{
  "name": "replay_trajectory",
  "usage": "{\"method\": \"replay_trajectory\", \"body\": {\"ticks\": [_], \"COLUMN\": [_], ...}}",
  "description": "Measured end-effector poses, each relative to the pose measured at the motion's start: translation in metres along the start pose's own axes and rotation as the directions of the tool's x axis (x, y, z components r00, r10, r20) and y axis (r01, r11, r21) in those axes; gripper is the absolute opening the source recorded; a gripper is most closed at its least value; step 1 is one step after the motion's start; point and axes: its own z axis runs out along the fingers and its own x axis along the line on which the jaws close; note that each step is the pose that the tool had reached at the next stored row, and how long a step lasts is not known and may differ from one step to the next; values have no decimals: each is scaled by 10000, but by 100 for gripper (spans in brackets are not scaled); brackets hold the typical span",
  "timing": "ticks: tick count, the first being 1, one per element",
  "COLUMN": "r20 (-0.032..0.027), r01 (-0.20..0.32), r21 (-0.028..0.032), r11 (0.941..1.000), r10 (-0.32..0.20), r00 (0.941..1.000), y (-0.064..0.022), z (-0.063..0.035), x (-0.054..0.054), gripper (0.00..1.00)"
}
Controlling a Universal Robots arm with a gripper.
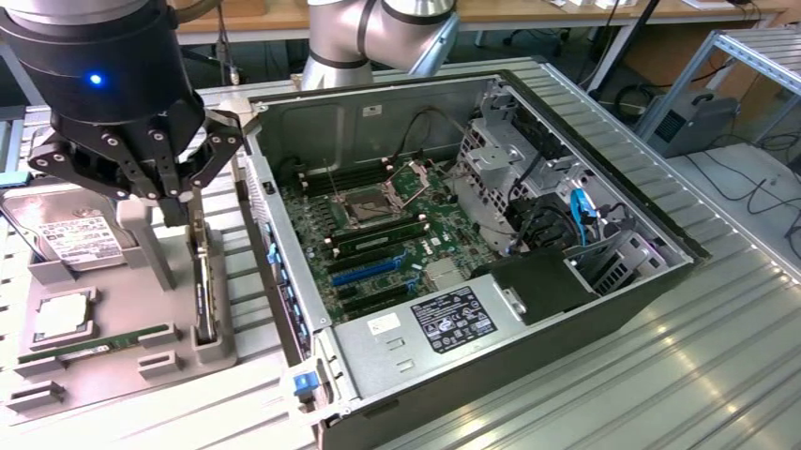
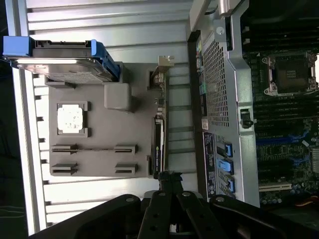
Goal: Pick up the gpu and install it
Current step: 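Reach for the gpu, then pick up the gpu and move the gpu toward the slot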
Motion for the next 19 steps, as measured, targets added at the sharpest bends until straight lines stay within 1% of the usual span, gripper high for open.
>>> {"method": "replay_trajectory", "body": {"ticks": [1, 4, 5, 6, 7, 19], "r20": [0, 1, 0, 0, 0, 0], "r01": [0, 0, 0, 0, 0, 0], "r21": [0, 0, 0, 1, 1, 1], "r11": [10000, 10000, 10000, 10000, 10000, 10000], "r10": [0, 0, 0, 0, 0, 0], "r00": [10000, 10000, 10000, 10000, 10000, 10000], "y": [-13, -13, -13, -13, -15, -17], "z": [0, 0, 0, 1, 46, 101], "x": [-1, -1, -1, -1, 0, 1], "gripper": [11, 11, 30, 42, 42, 42]}}
